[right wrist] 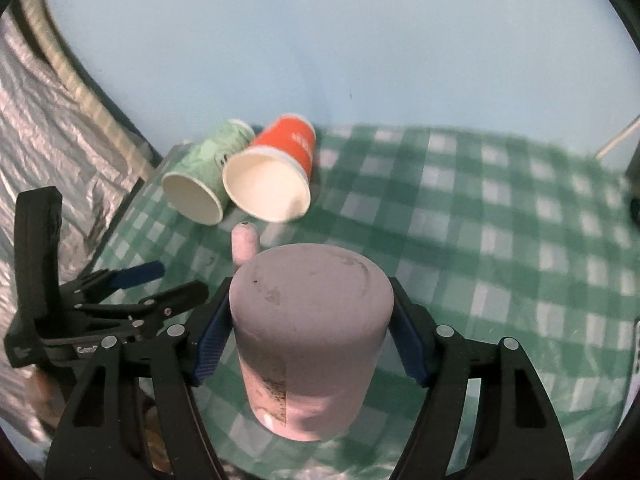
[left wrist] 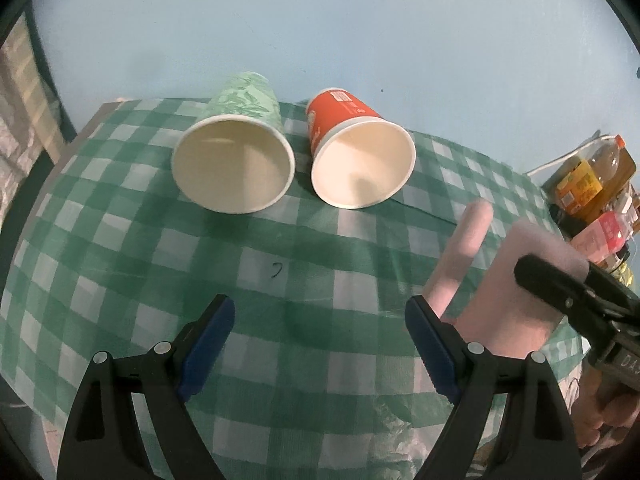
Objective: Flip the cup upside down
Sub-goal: 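Turn the pink mug base-up with the right tool and lower it onto the table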
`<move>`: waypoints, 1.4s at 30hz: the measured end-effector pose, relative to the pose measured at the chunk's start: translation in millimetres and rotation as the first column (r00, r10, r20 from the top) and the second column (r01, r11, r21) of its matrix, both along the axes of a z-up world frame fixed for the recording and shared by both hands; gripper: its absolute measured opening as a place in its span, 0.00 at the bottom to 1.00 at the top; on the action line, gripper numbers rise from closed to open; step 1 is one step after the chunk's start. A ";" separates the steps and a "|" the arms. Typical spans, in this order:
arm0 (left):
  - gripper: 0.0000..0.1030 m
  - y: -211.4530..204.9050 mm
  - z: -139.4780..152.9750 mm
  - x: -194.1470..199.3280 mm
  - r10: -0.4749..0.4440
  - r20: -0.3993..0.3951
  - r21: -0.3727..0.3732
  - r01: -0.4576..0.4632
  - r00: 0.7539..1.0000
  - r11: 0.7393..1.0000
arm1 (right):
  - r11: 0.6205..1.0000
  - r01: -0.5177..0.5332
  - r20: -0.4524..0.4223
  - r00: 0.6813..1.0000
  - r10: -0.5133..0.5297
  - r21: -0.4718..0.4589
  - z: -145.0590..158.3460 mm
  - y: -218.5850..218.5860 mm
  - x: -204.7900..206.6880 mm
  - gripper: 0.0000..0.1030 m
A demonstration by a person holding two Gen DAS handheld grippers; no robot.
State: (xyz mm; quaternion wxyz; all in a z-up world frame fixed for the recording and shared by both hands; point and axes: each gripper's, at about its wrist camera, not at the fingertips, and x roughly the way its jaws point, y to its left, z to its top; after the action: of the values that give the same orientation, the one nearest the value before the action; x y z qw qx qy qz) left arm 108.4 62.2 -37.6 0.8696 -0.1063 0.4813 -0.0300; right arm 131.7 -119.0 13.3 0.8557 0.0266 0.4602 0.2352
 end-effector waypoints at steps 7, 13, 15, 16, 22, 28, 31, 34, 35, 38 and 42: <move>0.86 4.4 -4.7 -12.8 0.016 0.006 -0.011 -0.016 1.000 1.000 | 0.988 0.077 0.284 0.958 -0.035 -0.136 7.8 21.4 -19.3 0.70; 0.86 9.4 -10.2 -20.6 0.046 0.003 -0.022 -0.046 0.999 0.999 | 0.979 0.141 0.411 0.909 -0.070 -0.146 5.1 30.8 -25.6 0.70; 0.86 9.8 -11.5 -22.2 0.048 0.001 -0.024 -0.048 0.999 0.999 | 0.978 0.154 0.423 0.902 -0.081 -0.142 1.8 32.6 -26.7 0.70; 0.86 10.2 -12.1 -22.7 0.049 0.001 -0.028 -0.049 0.999 0.998 | 0.977 0.161 0.428 0.899 -0.087 -0.140 -0.1 33.2 -27.2 0.70; 0.86 9.9 -13.4 -24.6 0.055 0.003 -0.028 -0.054 0.999 0.998 | 0.976 0.168 0.428 0.899 -0.095 -0.137 -11.4 32.0 -33.1 0.70; 0.86 10.7 -12.5 -24.5 0.058 0.010 -0.022 -0.058 0.998 0.998 | 0.974 0.182 0.416 0.903 -0.111 -0.134 -20.3 30.1 -35.8 0.70; 0.86 11.5 -12.1 -25.0 0.060 0.011 -0.026 -0.060 0.998 0.998 | 0.976 0.173 0.421 0.901 -0.102 -0.134 -23.9 30.1 -39.3 0.70; 0.86 12.4 -12.2 -25.0 0.062 0.012 -0.028 -0.061 0.998 0.998 | 0.976 0.176 0.425 0.899 -0.107 -0.126 -27.3 28.3 -43.0 0.70; 0.86 12.6 -12.2 -25.2 0.065 0.013 -0.027 -0.065 0.998 0.998 | 0.977 0.174 0.421 0.901 -0.106 -0.124 -28.5 27.6 -44.2 0.70; 0.86 11.9 -11.5 -26.1 0.070 0.017 -0.022 -0.070 0.997 0.997 | 0.979 0.162 0.403 0.910 -0.099 -0.126 -33.3 26.9 -46.1 0.70; 0.86 10.1 -10.0 -29.2 0.068 0.028 -0.018 -0.068 0.997 0.998 | 0.979 0.161 0.395 0.913 -0.102 -0.121 -33.9 26.1 -49.2 0.70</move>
State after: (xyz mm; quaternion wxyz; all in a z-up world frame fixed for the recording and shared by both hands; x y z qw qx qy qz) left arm 79.2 72.3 -47.6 0.8759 -0.1295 0.4647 -0.0058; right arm 82.5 -93.0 -20.6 0.9430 -0.0542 0.2961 0.1419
